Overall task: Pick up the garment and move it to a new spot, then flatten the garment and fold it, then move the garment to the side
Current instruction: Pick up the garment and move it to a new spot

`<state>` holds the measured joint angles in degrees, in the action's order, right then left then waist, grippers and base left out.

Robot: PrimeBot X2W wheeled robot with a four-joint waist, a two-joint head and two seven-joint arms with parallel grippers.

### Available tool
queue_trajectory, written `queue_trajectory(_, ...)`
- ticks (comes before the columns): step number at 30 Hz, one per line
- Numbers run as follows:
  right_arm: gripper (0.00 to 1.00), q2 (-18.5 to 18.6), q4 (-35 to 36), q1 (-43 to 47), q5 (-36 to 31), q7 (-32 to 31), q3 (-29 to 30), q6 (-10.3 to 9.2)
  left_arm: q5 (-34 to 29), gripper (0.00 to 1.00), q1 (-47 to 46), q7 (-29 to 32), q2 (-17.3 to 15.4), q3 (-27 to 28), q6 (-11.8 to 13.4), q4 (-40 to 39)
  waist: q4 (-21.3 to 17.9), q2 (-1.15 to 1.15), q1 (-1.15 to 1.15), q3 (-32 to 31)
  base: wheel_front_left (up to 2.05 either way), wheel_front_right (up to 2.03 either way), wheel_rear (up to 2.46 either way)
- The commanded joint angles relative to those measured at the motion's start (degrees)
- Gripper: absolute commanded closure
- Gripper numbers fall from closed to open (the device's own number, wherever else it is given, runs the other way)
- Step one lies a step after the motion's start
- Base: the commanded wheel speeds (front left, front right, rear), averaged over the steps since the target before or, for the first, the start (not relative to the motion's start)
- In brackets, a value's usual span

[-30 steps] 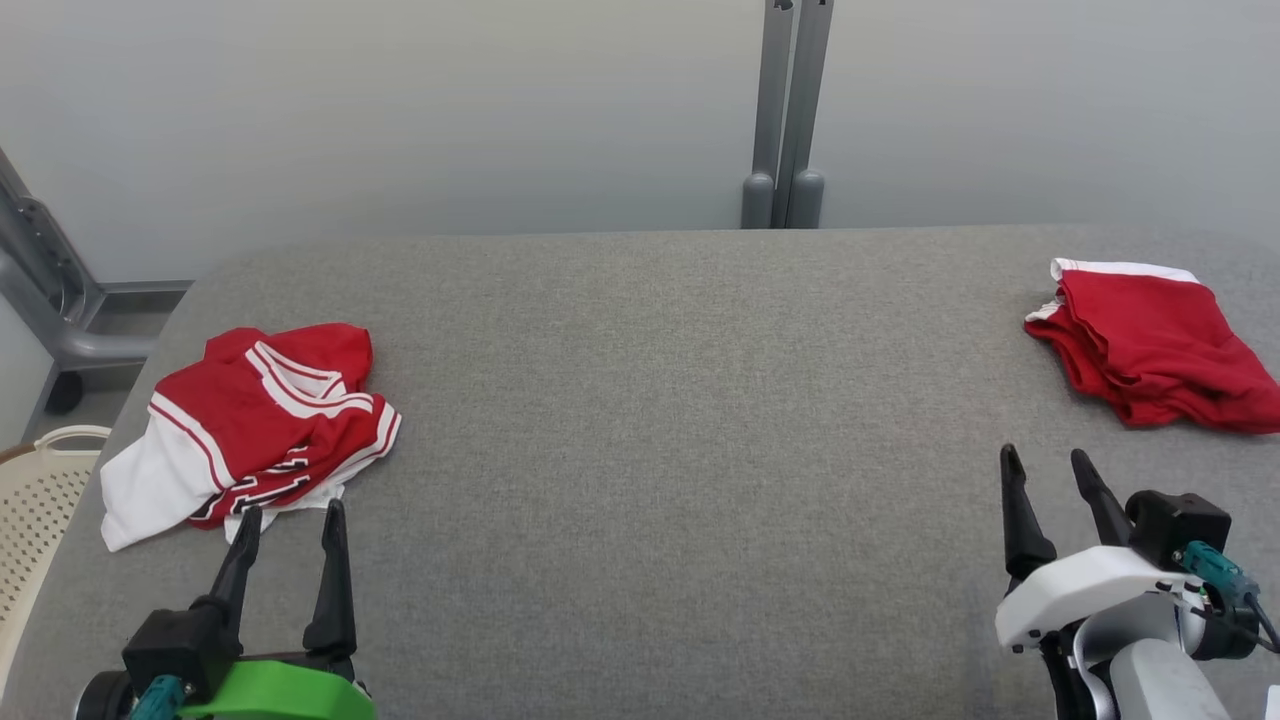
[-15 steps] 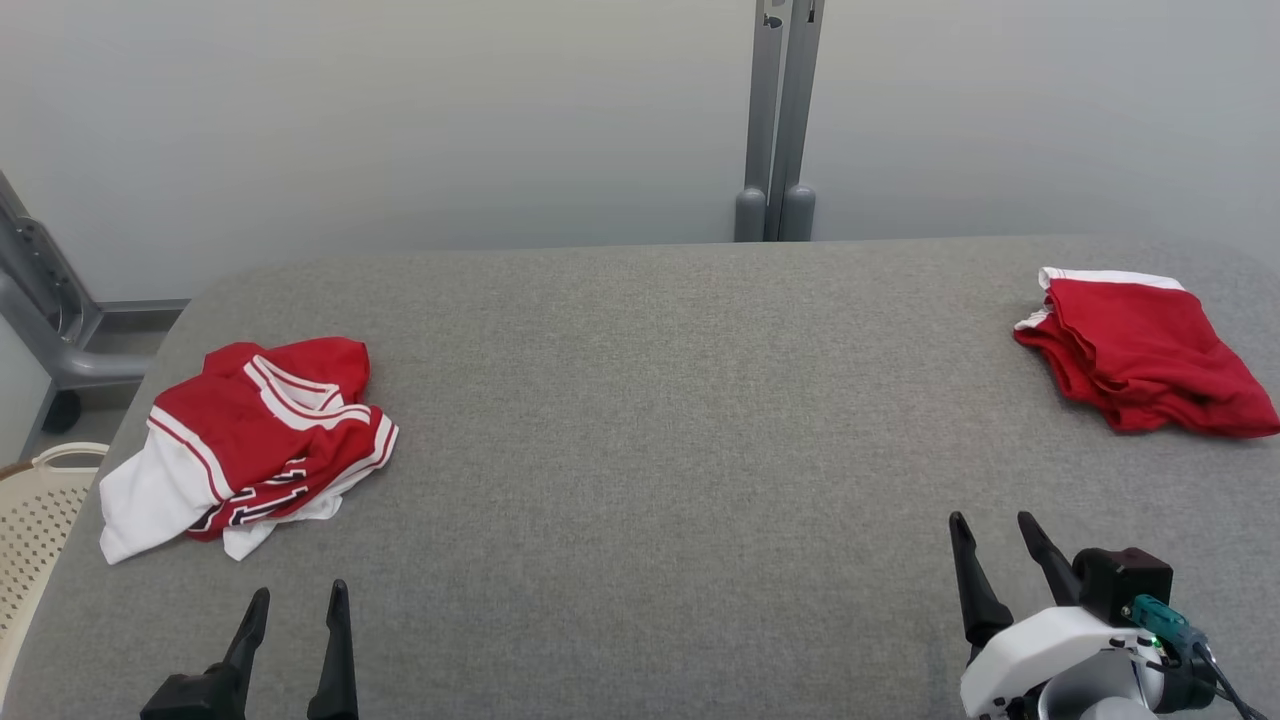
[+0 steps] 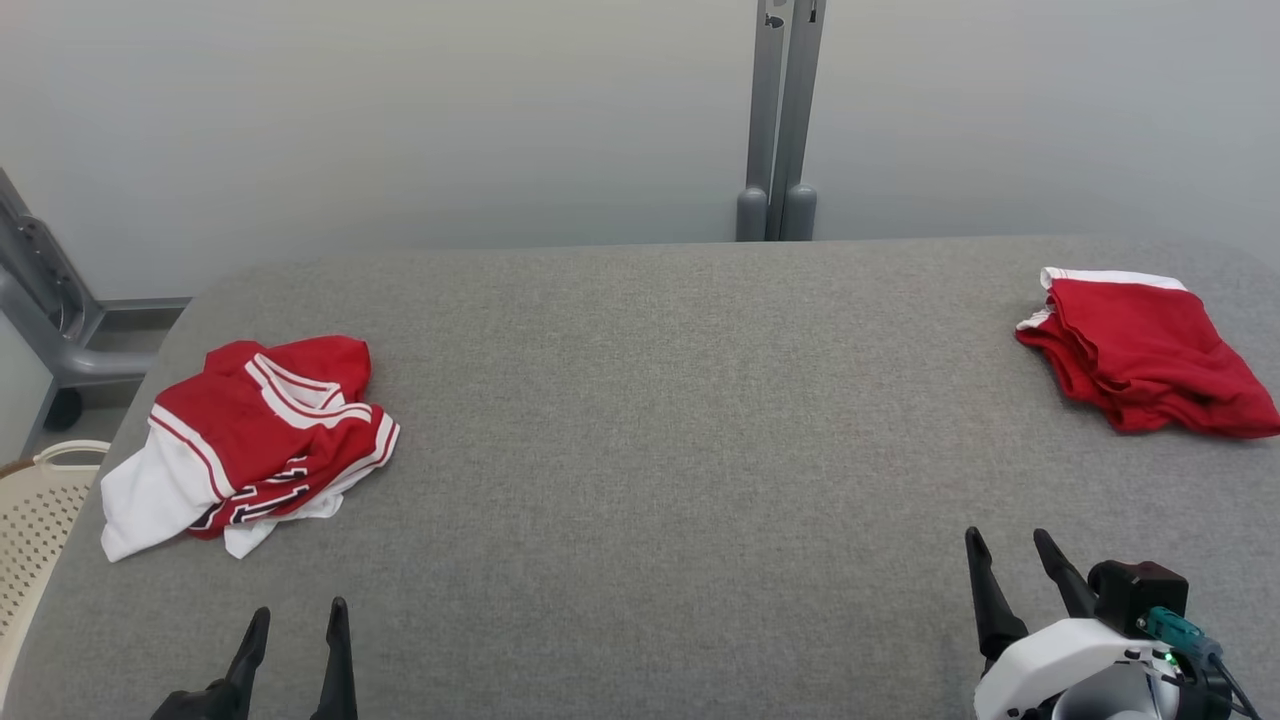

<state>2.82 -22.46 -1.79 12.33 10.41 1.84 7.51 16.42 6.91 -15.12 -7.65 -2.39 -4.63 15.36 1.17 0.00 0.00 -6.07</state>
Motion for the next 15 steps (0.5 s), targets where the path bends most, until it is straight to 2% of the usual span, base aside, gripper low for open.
queue_trajectory(1,0.0,0.15,-0.02,0.47,0.0,-0.16,0.32,-0.05,-0.59,0.0,-0.2,-0.01,0.02,0.41,-0.37,0.41,0.16,0.0,0.0,0.09,0.0,0.0,0.0)
queue_trajectory(9,0.0,0.14,-0.19,1.03,0.24,0.06,0.23,-0.05,-1.52,0.0,-0.66,0.0,0.55,0.9,-0.79,0.43,2.27,0.0,0.0,0.29,0.0,0.0,0.0)
queue_trajectory(15,0.0,0.15,-0.71,1.31,0.55,0.59,-0.39,-0.05,-2.2,0.0,-0.82,-0.01,0.35,1.14,-1.01,0.8,6.1,0.0,0.0,0.18,0.0,0.0,0.0)
